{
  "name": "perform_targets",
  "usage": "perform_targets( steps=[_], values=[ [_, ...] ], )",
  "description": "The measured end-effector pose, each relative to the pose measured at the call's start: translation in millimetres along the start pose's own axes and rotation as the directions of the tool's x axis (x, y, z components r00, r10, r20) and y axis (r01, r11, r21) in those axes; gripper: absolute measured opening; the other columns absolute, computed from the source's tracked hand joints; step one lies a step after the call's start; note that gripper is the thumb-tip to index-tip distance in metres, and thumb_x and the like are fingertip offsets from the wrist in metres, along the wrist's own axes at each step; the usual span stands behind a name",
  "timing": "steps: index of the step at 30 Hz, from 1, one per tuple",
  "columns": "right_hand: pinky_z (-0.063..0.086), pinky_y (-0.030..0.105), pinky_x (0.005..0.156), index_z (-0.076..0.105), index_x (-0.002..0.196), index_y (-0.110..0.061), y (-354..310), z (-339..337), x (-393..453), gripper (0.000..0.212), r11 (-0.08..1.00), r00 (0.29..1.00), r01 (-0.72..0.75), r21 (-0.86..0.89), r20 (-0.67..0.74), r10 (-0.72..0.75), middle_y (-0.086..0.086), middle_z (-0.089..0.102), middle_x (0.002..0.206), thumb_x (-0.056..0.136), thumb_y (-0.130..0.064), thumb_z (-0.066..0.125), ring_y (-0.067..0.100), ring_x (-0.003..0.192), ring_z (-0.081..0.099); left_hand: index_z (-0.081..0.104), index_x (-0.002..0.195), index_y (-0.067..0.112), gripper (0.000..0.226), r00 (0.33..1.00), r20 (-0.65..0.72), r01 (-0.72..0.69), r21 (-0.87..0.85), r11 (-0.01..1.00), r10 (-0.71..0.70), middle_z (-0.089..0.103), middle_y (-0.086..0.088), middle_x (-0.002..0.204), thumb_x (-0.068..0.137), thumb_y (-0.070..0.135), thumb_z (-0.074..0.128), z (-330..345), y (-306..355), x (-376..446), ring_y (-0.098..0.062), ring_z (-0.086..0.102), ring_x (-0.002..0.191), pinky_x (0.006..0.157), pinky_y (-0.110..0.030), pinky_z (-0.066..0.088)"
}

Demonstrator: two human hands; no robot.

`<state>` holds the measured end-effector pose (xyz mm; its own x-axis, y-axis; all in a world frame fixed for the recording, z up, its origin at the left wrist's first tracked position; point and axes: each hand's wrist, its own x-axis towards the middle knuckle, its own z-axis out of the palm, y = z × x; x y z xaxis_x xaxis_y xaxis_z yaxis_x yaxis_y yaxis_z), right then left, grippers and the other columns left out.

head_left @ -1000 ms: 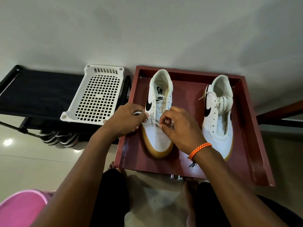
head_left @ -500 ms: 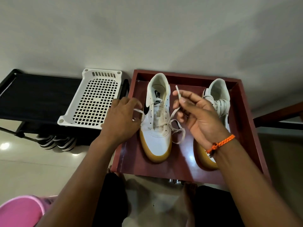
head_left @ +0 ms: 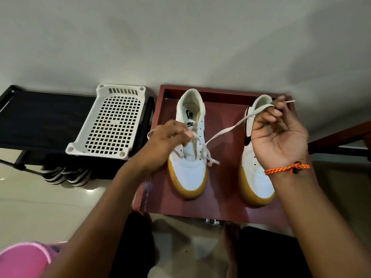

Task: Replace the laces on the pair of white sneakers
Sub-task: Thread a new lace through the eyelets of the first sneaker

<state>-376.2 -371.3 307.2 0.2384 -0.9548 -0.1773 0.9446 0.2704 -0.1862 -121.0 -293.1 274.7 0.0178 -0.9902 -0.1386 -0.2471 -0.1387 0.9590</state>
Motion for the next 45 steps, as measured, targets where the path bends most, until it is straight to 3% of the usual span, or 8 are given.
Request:
perform_targets(
  steps=[4, 9, 13, 18, 23, 28, 37, 45],
  values=[
    [0.042, 0.018, 0.056, 0.067, 0.098, -0.008, 2.0, -10.7, 3.2, 0.016, 0.966, 0.962, 0.048, -0.255, -0.249, -0.113, -0.001, 0.061, 0.076, 0.105, -0.006, 0.053, 0.009, 0.057, 0.052, 0.056, 0.089, -0.003, 0.038, 0.997, -0.056, -0.081, -0.669, 0.739, 0.059, 0.059, -0.01, 0.101, 0.109, 0.027, 0.046, -31.8, 17.3, -7.6, -0.027, 0.054, 0.101, 0.095, -0.041, 0.044],
    [0.034, 0.022, 0.045, 0.063, 0.092, -0.013, -3.2, -11.5, 7.3, 0.014, 0.787, 0.874, 0.235, -0.571, -0.23, -0.428, 0.0, 0.052, 0.064, 0.101, -0.006, 0.054, 0.011, 0.046, 0.041, 0.048, 0.08, 0.016, 0.041, 0.986, -0.164, -0.14, -0.767, 0.626, 0.02, 0.059, -0.007, 0.095, 0.116, 0.034, 0.04, -42.7, 20.1, -7.5, -0.025, 0.059, 0.086, 0.102, -0.046, 0.054],
    [0.034, 0.026, 0.045, 0.066, 0.096, -0.011, -0.1, -1.5, -1.2, 0.01, 0.338, 0.803, 0.36, -0.869, 0.104, -0.587, 0.004, 0.057, 0.062, 0.1, -0.007, 0.058, 0.016, 0.041, 0.039, 0.055, 0.073, 0.013, 0.055, 0.949, -0.305, -0.091, -0.491, 0.866, -0.074, 0.039, -0.004, 0.065, 0.114, 0.046, 0.038, -26.2, 33.5, -16.9, -0.019, 0.032, 0.052, 0.064, -0.041, 0.051],
    [0.055, 0.028, 0.085, 0.068, 0.134, -0.021, 29.9, -6.6, -44.8, 0.043, -0.534, 0.898, 0.18, -0.826, 0.36, -0.254, -0.004, 0.066, 0.125, 0.093, -0.008, 0.068, 0.003, 0.078, 0.064, 0.069, 0.079, 0.013, 0.052, 0.963, -0.251, -0.085, 0.06, 0.995, 0.098, 0.052, -0.017, 0.063, 0.113, 0.046, 0.048, 4.7, 32.4, -46.5, -0.012, 0.039, 0.055, 0.056, -0.031, 0.031],
    [0.057, 0.028, 0.086, 0.069, 0.135, -0.024, 81.7, -11.5, -105.7, 0.04, -0.19, 0.956, 0.283, -0.94, 0.26, 0.139, -0.01, 0.073, 0.121, 0.103, -0.002, 0.055, 0.008, 0.101, 0.072, 0.074, 0.071, 0.024, 0.041, 0.969, -0.168, -0.144, 0.205, 0.968, 0.18, 0.055, 0.004, 0.055, 0.104, 0.046, 0.062, 35.2, 27.3, -85.7, -0.01, 0.047, 0.051, 0.056, -0.037, 0.038],
    [0.044, 0.037, 0.061, 0.069, 0.078, -0.023, 86.7, -9.0, -108.4, 0.03, -0.154, 0.965, 0.245, -0.957, 0.225, 0.136, -0.006, 0.058, 0.065, 0.106, -0.025, 0.058, 0.011, 0.063, 0.052, 0.067, 0.067, 0.018, 0.043, 0.963, -0.202, -0.15, 0.156, 0.976, 0.18, 0.054, 0.005, 0.055, 0.105, 0.038, 0.062, 28.7, 26.2, -88.5, -0.009, 0.047, 0.053, 0.058, -0.034, 0.038],
    [0.042, 0.016, 0.073, 0.065, 0.067, -0.008, 47.4, -1.3, -73.8, 0.029, 0.067, 0.953, 0.18, -0.981, 0.191, 0.237, 0.003, 0.06, 0.081, 0.093, -0.017, 0.053, 0.003, 0.073, 0.054, 0.075, 0.085, 0.007, 0.037, 0.943, -0.333, -0.053, -0.137, 0.989, 0.005, 0.063, -0.029, 0.087, 0.105, 0.036, 0.065, 5.5, 21.6, -60.2, -0.015, 0.05, 0.068, 0.072, -0.033, 0.041],
    [0.042, 0.029, 0.084, 0.07, 0.067, -0.019, 27.9, 1.3, -64.7, 0.043, 0.39, 0.98, 0.022, -0.92, 0.098, 0.175, 0.004, 0.069, 0.08, 0.1, -0.005, 0.047, 0.018, 0.092, 0.065, 0.073, 0.093, 0.017, 0.013, 0.578, -0.787, 0.465, 0.099, 0.88, -0.217, 0.069, -0.003, 0.09, 0.1, 0.016, 0.062, -1.5, -3.6, -52.0, -0.035, 0.059, 0.109, 0.087, -0.048, 0.051]
  ],
)
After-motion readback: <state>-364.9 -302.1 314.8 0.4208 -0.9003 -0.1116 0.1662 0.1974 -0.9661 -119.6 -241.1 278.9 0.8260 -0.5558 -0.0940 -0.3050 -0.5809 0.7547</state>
